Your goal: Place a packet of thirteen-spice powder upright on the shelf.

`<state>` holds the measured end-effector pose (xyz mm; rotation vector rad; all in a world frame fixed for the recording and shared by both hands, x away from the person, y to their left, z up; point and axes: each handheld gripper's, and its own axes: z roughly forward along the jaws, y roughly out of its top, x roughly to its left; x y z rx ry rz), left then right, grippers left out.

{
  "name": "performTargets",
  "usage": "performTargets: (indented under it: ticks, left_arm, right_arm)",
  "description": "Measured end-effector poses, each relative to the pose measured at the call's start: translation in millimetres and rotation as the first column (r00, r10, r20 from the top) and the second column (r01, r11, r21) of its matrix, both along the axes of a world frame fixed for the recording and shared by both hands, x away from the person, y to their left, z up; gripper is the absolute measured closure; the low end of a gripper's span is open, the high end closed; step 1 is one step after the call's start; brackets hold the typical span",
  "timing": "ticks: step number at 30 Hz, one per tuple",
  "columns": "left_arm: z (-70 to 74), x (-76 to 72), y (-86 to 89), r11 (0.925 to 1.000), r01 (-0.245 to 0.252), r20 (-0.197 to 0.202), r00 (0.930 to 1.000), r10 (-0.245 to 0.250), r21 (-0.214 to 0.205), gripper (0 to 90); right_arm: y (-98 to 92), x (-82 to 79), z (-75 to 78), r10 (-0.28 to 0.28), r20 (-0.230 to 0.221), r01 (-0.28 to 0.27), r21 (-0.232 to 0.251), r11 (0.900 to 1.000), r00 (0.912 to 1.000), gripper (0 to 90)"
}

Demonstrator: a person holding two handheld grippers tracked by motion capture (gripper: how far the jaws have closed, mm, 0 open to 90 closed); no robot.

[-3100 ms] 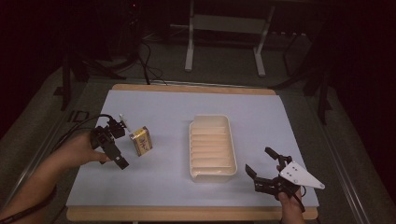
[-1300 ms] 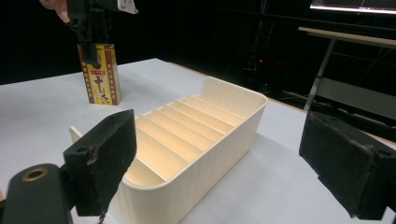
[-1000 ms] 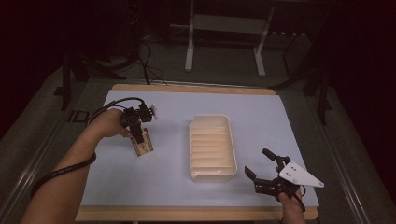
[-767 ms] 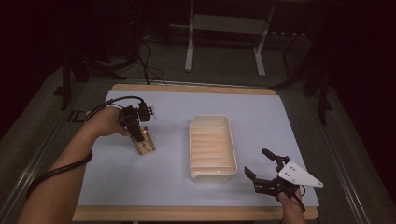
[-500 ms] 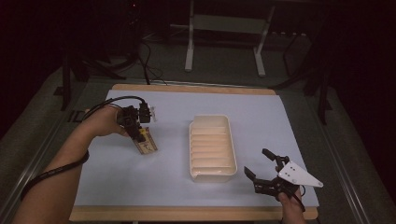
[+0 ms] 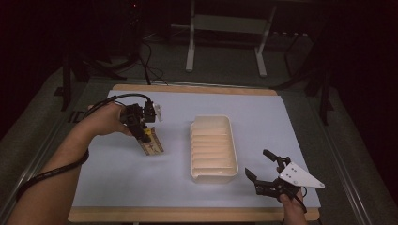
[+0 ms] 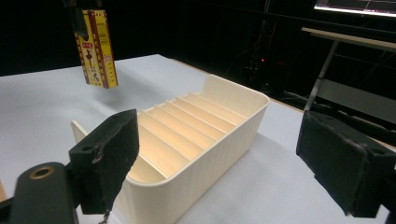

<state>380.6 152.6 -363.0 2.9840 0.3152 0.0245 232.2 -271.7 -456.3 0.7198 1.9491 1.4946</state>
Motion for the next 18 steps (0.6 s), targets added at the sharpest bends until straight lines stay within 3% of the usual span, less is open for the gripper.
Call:
performTargets:
  ticks: [5,11,13,18]
  left_arm:
    - [9.6,-4.8,-9.9,0.9996,0.025,-0.01,0.9996,-0.025,-0.011,68.2]
    - [24.8,-8.9,-19.4,0.9974,0.063,0.012,0.998,-0.063,-0.036,68.1]
    - [30.3,-9.3,-22.7,0.9976,0.056,0.016,0.9983,-0.056,-0.04,68.1]
    - [41.4,-4.3,-33.4,0.9982,-0.008,-0.019,0.9998,0.006,-0.059,68.1]
  right_arm:
    - [0.1,-0.4,0.3,0.002,0.0,-0.002,-0.001,1.0,1.0,13.2]
    - [0.7,-0.9,0.5,0.006,-0.001,-0.006,-0.002,1.0,1.0,13.2]
    - [0.6,-0.8,0.5,0.005,-0.001,-0.005,-0.001,1.0,1.0,13.2]
    - [0.6,-0.9,0.6,0.005,-0.001,-0.005,-0.001,1.0,1.0,13.2]
